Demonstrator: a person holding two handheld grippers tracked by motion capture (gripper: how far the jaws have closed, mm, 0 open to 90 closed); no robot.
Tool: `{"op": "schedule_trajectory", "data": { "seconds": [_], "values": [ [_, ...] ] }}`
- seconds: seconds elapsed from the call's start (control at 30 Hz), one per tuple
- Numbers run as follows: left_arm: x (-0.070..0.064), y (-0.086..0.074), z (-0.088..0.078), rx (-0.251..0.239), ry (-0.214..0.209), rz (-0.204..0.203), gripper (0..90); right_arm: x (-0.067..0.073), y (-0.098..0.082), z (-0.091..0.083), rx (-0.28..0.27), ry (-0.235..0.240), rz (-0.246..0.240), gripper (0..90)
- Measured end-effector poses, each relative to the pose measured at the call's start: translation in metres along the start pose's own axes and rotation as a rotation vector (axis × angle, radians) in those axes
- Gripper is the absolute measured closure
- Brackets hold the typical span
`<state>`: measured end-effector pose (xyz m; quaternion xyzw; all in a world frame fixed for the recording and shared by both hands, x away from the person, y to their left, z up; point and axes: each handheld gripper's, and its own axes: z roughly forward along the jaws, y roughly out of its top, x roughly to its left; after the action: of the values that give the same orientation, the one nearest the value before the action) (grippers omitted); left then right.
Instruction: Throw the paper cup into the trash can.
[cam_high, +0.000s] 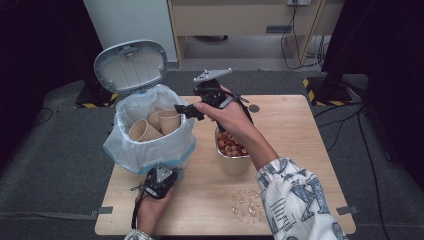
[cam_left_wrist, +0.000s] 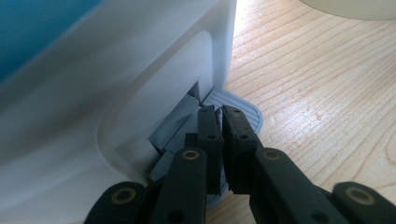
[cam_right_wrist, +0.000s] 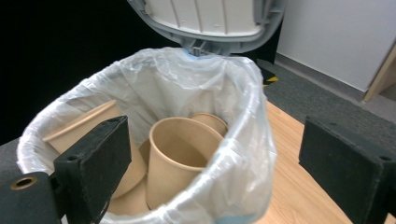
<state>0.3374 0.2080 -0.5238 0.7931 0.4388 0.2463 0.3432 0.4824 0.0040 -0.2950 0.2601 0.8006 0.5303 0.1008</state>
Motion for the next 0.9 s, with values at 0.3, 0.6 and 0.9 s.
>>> {"op": "schedule_trajectory", "data": {
  "seconds": [0.3, 0.6, 0.9],
  "values": [
    [0.0, 0.0, 0.0, 0.0, 0.0, 0.001, 85.3, -0.012, -0.006, -0.012, -0.005, -0.026, 0.015, 9.5],
    [0.0, 0.0, 0.0, 0.001, 0.001, 0.0, 85.3, -0.027, -0.014, -0.027, -0.014, -0.055, 0.034, 9.3],
    [0.0, 0.0, 0.0, 0.0, 0.0, 0.0, 85.2, -0.039, -0.021, -0.04, -0.018, -0.079, 0.048, 9.2]
  ]
}}
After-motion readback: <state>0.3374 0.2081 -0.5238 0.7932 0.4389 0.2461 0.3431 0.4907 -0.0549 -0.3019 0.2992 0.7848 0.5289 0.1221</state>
